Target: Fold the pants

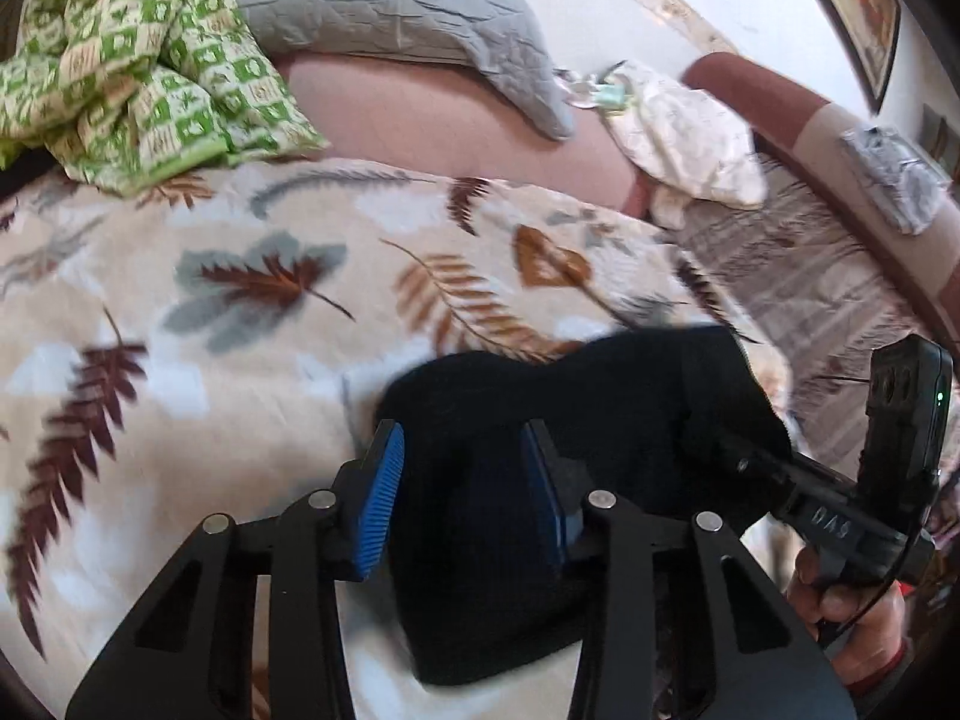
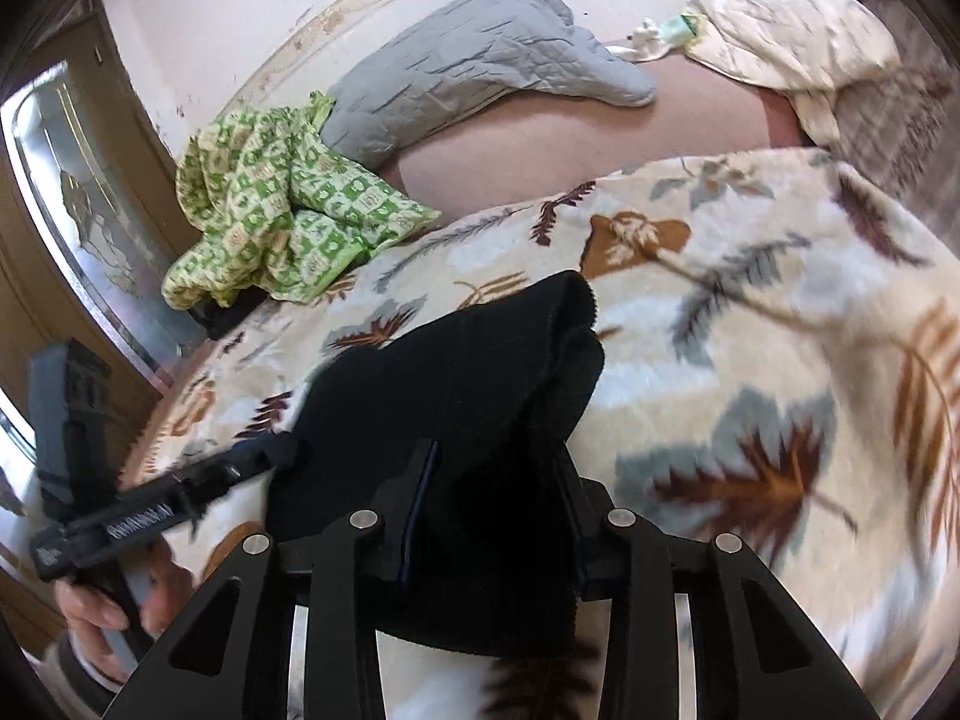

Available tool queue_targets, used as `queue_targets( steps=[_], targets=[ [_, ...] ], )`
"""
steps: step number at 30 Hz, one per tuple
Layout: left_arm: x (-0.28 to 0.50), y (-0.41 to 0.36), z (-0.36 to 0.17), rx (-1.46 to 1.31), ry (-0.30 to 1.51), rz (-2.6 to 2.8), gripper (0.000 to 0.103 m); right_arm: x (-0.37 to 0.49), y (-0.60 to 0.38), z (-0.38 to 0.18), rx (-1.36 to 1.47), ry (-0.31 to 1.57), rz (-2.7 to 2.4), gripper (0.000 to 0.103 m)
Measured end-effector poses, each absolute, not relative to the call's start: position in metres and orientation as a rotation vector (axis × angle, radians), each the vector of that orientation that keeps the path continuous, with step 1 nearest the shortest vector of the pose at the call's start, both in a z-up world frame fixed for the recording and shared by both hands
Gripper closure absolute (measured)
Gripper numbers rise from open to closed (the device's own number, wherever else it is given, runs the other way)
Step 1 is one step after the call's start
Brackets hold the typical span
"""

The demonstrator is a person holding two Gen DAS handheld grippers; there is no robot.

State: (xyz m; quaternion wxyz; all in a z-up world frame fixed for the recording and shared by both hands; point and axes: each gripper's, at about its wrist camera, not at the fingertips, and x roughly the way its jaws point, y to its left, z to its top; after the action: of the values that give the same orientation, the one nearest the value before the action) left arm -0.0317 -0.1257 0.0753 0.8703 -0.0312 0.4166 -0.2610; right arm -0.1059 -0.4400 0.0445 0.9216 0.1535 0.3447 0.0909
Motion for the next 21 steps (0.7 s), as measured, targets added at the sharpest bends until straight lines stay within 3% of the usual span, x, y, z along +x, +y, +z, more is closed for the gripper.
queue_targets(
  steps=[5, 7, 11, 13, 14, 16, 17, 19, 21],
  targets=[
    [-0.019, -0.128, 0.048, -0.065, 0.933, -0.527, 0.063, -0.08, -0.437, 0.016, 0.203, 0.816, 0.067, 0.059],
    [-0.023, -0.128, 0.049, -0.063, 0.928, -0.528, 0.056, -0.088, -0.444, 0.018, 0.174, 0.823, 0.028, 0.055],
    [-0.034, -0.128, 0.055, -0.052, 0.915, -0.519, 0.052, -0.109, -0.451, 0.036, 0.151, 0.785, -0.027, 0.052],
    [-0.04, -0.124, 0.059, -0.09, 0.91, -0.532, 0.039, -0.121, -0.448, 0.05, 0.171, 0.731, 0.018, 0.052],
    [-0.043, -0.123, 0.061, -0.099, 0.9, -0.533, 0.037, -0.125, -0.445, 0.054, 0.18, 0.714, 0.052, 0.052],
    [-0.048, -0.125, 0.062, -0.092, 0.888, -0.529, 0.037, -0.129, -0.43, 0.054, 0.152, 0.707, 0.149, 0.057],
    [-0.05, -0.126, 0.061, -0.084, 0.889, -0.526, 0.037, -0.127, -0.422, 0.05, 0.133, 0.732, 0.17, 0.069],
    [-0.054, -0.132, 0.056, -0.052, 0.897, -0.522, 0.037, -0.121, -0.41, 0.028, 0.061, 0.832, 0.144, 0.083],
    [-0.057, -0.137, 0.05, -0.021, 0.903, -0.508, 0.037, -0.118, -0.408, 0.013, 0.056, 0.858, 0.116, 0.082]
  ],
)
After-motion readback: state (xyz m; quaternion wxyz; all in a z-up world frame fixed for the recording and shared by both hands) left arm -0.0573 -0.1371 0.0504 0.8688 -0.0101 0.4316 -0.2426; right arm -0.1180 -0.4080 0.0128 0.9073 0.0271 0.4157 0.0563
